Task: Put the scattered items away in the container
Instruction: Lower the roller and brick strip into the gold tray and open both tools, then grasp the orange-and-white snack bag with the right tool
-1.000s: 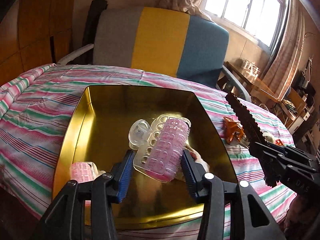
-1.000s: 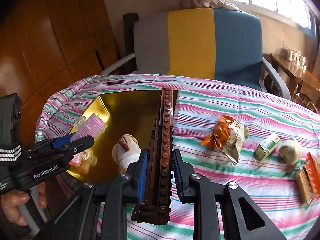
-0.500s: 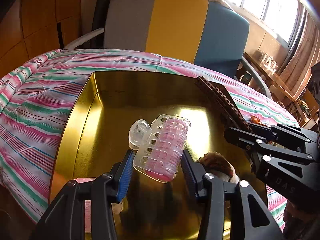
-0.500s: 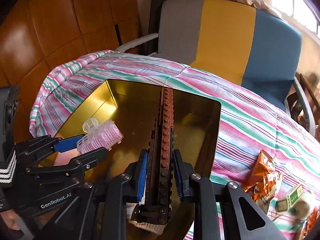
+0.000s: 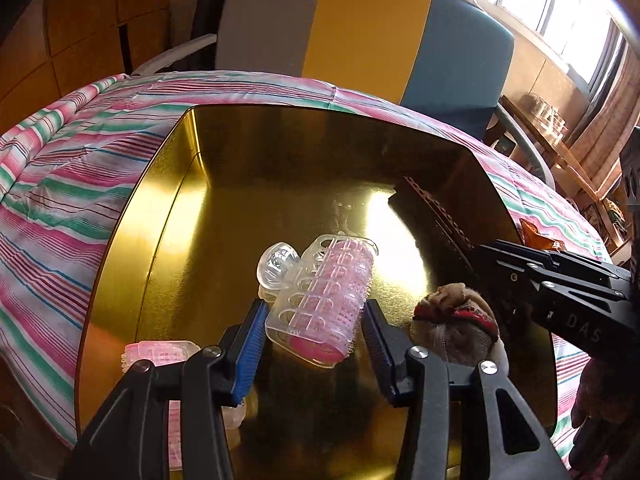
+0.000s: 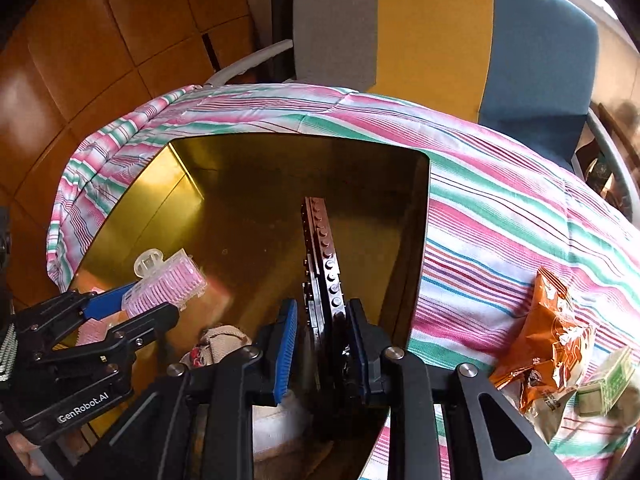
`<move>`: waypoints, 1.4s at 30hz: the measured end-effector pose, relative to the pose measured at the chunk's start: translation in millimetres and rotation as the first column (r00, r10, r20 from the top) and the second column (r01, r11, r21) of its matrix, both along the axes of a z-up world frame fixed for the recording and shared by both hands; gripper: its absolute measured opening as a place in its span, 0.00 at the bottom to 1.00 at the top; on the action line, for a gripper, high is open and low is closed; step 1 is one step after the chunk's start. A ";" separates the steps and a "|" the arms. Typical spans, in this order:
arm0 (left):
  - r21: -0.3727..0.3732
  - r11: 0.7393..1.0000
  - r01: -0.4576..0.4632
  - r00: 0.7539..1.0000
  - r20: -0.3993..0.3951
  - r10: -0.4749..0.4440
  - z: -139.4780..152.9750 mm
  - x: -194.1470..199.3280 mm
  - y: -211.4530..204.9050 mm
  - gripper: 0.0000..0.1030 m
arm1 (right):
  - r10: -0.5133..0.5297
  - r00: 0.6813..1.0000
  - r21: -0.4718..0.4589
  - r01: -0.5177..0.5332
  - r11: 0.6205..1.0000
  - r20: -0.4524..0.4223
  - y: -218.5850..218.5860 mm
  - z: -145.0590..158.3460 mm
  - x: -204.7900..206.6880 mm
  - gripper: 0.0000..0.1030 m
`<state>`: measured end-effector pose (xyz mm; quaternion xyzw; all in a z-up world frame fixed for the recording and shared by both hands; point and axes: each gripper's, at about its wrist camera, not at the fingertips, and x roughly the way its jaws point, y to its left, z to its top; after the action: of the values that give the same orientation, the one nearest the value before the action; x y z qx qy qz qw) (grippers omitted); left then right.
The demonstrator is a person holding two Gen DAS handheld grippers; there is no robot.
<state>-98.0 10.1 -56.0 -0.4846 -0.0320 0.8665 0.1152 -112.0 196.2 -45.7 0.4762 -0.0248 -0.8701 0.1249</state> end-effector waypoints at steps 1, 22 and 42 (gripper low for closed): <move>0.017 1.000 0.014 1.000 0.002 -0.014 1.0 1.1 0.9 0.48 | -0.006 1.000 -0.010 0.006 1.000 -0.008 3.1 2.5 3.6 0.26; 0.172 0.977 -0.124 0.982 -0.118 0.146 63.7 41.9 -97.8 0.53 | -0.302 0.951 -0.208 0.282 0.936 -0.068 109.8 12.9 145.0 0.29; 0.209 0.925 0.316 0.948 -0.095 -0.303 48.3 100.7 35.5 0.54 | -0.439 0.898 -0.236 0.433 0.870 0.029 173.3 12.3 51.5 0.72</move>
<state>2.7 45.6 -7.7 -0.4409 -0.0480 0.8429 0.3047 -60.5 369.4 -33.4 0.4290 -0.2334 -0.8724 -0.0181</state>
